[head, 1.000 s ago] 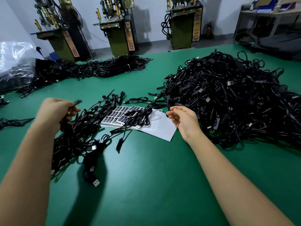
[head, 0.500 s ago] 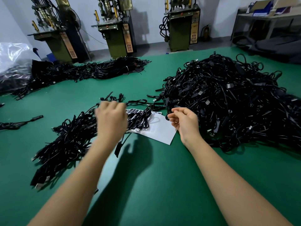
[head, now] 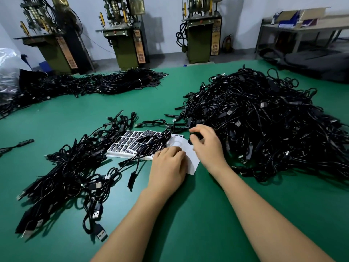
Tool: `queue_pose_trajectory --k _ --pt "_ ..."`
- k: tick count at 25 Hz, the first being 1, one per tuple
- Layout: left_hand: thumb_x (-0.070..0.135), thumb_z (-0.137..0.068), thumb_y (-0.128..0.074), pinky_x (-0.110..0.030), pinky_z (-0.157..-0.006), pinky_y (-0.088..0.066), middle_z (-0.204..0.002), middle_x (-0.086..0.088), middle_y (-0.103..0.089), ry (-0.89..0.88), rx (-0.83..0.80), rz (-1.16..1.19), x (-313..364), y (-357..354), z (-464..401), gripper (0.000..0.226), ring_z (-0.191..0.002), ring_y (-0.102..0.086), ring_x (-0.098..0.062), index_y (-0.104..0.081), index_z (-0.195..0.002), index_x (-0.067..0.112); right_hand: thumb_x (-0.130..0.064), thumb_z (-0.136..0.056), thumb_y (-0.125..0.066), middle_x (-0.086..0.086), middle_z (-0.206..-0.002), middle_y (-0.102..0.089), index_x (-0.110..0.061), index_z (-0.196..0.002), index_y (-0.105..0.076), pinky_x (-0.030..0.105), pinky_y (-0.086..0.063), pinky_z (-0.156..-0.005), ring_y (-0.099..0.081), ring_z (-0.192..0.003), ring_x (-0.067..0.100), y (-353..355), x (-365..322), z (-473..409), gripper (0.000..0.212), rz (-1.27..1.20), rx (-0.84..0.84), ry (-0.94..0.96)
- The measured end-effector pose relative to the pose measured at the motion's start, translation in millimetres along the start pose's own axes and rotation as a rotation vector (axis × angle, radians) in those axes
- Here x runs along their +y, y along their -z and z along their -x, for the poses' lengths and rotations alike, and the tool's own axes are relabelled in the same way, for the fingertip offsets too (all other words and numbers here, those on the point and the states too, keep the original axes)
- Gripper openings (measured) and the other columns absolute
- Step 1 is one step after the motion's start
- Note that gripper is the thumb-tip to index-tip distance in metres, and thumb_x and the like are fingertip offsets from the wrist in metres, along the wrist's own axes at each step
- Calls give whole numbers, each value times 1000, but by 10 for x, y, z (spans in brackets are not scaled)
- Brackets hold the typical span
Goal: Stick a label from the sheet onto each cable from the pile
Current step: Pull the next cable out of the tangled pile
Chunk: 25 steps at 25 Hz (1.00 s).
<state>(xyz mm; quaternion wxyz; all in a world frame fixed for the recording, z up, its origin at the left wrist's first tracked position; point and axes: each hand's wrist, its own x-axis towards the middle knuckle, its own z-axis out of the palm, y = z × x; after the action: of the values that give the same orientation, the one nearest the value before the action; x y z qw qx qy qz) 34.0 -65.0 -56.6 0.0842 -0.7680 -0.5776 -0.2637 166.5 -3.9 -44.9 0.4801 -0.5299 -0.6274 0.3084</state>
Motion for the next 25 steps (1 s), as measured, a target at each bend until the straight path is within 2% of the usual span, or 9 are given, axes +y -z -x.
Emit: queue_pose_trajectory --k 2,4,7,12,16,18,20,22,25 --pt "7 -85 -57 -45 -73 -45 -95 -12 -66 -1 -24 25 28 7 -18 12 -84 -58 -34 -67 -88 1 -30 -99 -45 -1 -150 -39 -27 -121 -62 33 -35 -103 -44 -130 19 -40 1 -60 28 338 -225 17" --pt "3 -84 -56 -46 -71 -45 -93 -15 -66 17 -10 64 50 7 -16 11 -81 -57 -35 -66 -86 -2 -39 -100 -36 -6 -154 -32 -36 -128 -56 34 -34 -103 -41 -134 19 -88 -27 -80 35 569 -341 29" --pt "4 -87 -54 -46 -71 -44 -94 -13 -68 70 13 105 44 7 -14 14 -82 -57 -34 -67 -87 -1 -37 -100 -35 -11 -151 -36 -36 -132 -53 34 -37 -100 -46 -130 17 -118 -14 -56 36 629 -324 60" --pt "12 -92 -52 -44 -70 -45 -96 -6 -68 132 16 161 61 33 -11 18 -86 -58 -30 -69 -92 4 -33 -97 -46 -10 -144 -42 -33 -132 -52 33 -42 -92 -53 -120 20 -99 11 -38 35 706 -318 93" --pt "13 -92 -49 -42 -76 -46 -102 -3 -67 192 -23 160 49 45 -9 19 -94 -57 -26 -67 -96 6 -33 -87 -64 -9 -116 -61 -30 -111 -67 29 -45 -83 -60 -99 13 -16 -1 -17 25 383 -180 29" --pt "14 -91 -51 -41 -75 -46 -101 -2 -67 194 -12 173 50 60 -15 18 -93 -57 -26 -67 -96 8 -22 -85 -65 -6 -95 -66 -22 -97 -68 30 -48 -76 -61 -78 8 19 -70 -10 12 72 -127 -6" --pt "14 -89 -53 -40 -73 -47 -101 0 -68 193 1 196 43 71 -15 17 -92 -59 -25 -68 -97 11 -5 -85 -63 0 -76 -67 -12 -85 -67 33 -53 -69 -62 -66 12 71 -229 -5 8 -277 -89 -63" --pt "15 -89 -54 -38 -70 -46 -100 1 -68 198 7 202 39 70 -21 16 -91 -59 -25 -68 -97 14 8 -84 -58 3 -67 -68 -6 -79 -66 34 -56 -72 -65 -66 15 167 -402 -44 16 -515 -46 -71" --pt "16 -90 -56 -36 -68 -47 -97 -1 -69 213 43 228 16 55 -21 16 -88 -61 -25 -69 -99 14 11 -81 -63 0 -71 -68 -6 -80 -67 25 -56 -71 -65 -69 12 350 -661 -110 18 -761 -70 -77"
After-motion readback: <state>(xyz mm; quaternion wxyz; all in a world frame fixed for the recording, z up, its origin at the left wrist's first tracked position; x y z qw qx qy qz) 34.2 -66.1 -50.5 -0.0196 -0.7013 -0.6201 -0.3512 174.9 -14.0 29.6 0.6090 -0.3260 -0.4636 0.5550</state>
